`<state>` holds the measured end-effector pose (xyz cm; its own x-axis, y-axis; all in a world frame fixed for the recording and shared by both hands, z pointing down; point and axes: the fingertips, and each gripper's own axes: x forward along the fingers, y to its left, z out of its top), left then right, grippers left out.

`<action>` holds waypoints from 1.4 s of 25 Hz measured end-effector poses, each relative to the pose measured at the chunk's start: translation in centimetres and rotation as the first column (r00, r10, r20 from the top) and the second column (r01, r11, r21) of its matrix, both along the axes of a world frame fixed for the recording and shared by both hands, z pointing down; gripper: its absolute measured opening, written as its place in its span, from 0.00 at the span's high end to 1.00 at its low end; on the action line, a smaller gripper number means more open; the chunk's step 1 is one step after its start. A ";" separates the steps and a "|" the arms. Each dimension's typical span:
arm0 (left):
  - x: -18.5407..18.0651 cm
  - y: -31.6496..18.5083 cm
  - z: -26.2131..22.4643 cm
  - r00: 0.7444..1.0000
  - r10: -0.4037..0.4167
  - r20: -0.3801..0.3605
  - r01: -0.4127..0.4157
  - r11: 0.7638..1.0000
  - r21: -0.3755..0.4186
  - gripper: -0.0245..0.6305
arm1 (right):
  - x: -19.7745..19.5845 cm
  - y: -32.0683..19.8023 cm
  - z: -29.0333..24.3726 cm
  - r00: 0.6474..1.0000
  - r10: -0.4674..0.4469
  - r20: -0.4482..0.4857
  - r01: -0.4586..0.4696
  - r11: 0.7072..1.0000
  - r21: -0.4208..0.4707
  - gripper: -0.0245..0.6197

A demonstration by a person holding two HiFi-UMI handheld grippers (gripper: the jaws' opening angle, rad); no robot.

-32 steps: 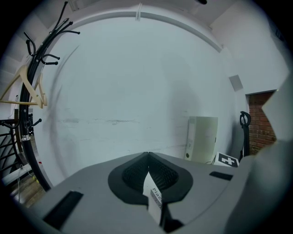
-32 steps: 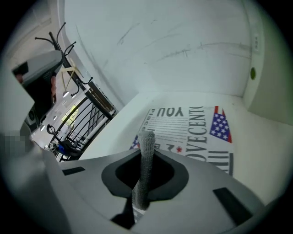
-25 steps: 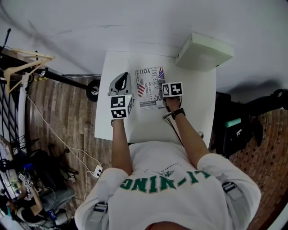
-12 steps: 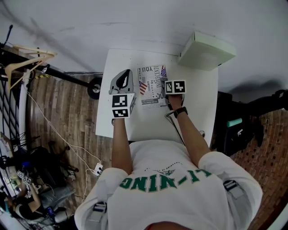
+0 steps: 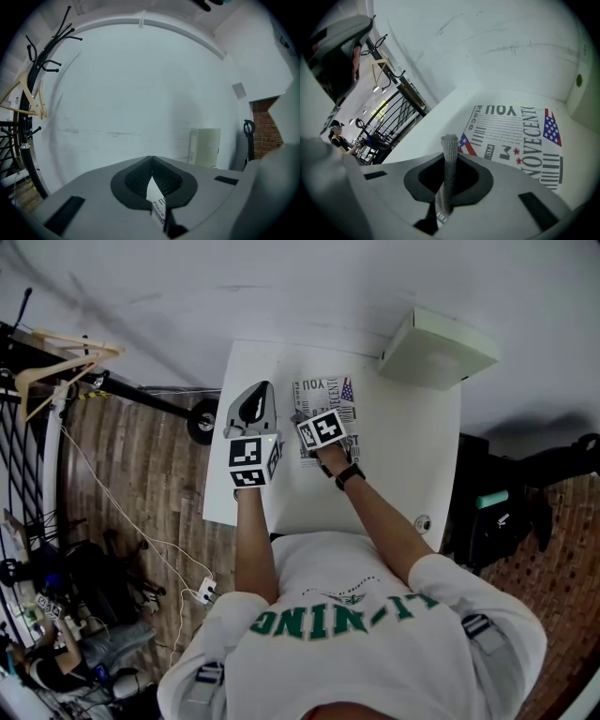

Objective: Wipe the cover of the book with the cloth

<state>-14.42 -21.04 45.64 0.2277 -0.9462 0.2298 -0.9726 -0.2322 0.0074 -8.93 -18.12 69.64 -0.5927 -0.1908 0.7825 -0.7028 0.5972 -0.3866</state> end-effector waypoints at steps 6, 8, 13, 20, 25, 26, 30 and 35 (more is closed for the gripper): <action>0.1 -0.1 0.5 1.000 0.002 -0.001 -0.002 1.000 -0.011 0.95 | 3.5 -1.3 0.2 0.997 0.073 -0.016 -0.073 0.997 0.000 0.91; 0.3 -0.3 0.6 1.000 0.007 -0.005 -0.007 1.000 -0.012 0.95 | 5.9 -2.2 0.2 0.992 0.126 -0.025 -0.126 0.992 0.006 0.91; 1.4 -0.7 0.7 0.999 0.032 -0.010 -0.032 0.999 -0.013 0.96 | 12.4 -3.7 0.0 0.965 0.257 -0.047 -0.256 0.966 0.017 0.91; 2.4 -0.9 0.9 0.998 0.056 -0.011 -0.057 0.998 -0.013 0.95 | 15.7 -3.9 0.1 0.946 0.320 -0.049 -0.319 0.947 0.033 0.91; 1.3 -0.3 0.9 1.000 0.030 -0.007 -0.030 0.999 -0.011 0.96 | 14.1 -3.6 -0.2 0.952 0.297 -0.078 -0.294 0.955 0.049 0.91; 1.1 -0.3 0.8 1.000 0.022 -0.007 -0.022 1.000 -0.010 0.95 | 12.9 -3.3 -0.4 0.957 0.285 -0.051 -0.284 0.958 0.031 0.91; 0.0 0.1 0.7 1.000 -0.004 -0.008 0.004 1.000 -0.008 0.95 | 6.2 -1.1 -0.8 0.988 0.151 0.009 -0.151 0.989 0.001 0.91; -0.6 0.5 0.7 1.000 -0.017 -0.005 0.017 1.000 -0.007 0.95 | 0.3 1.5 0.1 1.000 -0.008 -0.009 0.007 1.000 -0.016 0.91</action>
